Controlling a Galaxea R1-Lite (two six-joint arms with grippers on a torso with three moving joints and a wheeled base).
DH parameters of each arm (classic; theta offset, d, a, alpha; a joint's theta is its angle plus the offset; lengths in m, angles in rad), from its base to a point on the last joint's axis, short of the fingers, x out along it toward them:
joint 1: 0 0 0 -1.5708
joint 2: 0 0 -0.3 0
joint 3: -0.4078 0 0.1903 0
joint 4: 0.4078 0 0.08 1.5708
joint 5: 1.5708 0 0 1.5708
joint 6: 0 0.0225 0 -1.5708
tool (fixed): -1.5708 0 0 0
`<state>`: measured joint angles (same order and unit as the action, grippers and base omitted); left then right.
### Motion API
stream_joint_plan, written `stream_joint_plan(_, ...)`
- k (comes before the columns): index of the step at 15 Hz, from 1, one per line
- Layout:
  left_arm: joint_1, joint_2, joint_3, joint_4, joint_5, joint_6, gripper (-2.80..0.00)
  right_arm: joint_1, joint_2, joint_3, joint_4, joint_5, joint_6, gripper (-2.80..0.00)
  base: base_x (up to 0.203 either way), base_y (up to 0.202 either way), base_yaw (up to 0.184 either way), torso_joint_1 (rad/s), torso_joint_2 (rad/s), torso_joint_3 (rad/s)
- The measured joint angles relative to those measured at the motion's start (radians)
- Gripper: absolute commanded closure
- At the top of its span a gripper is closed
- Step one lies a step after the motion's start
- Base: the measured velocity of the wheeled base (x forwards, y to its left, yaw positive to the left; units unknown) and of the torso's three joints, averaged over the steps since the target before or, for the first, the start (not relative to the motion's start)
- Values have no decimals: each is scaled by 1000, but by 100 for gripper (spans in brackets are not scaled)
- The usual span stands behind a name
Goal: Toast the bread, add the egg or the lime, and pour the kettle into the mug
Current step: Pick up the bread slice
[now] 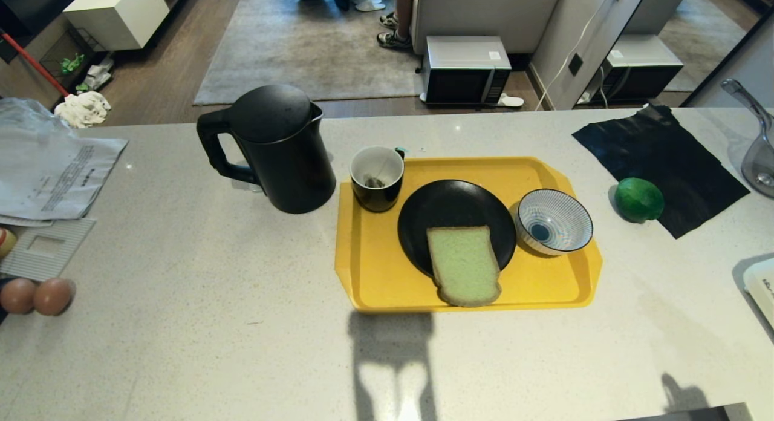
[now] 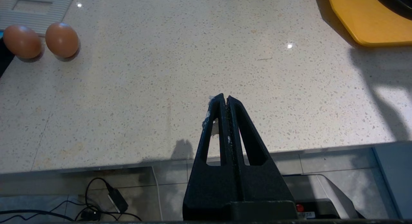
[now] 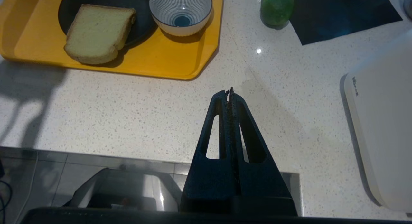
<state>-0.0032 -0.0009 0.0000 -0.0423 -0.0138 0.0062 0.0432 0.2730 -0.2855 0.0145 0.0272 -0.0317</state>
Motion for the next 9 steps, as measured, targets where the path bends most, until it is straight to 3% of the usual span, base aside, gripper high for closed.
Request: stream_joint_plan(9,0,0,0,0,0,0,0,63,577,-482,119,-42,0,0,0,0,0,0,0,0)
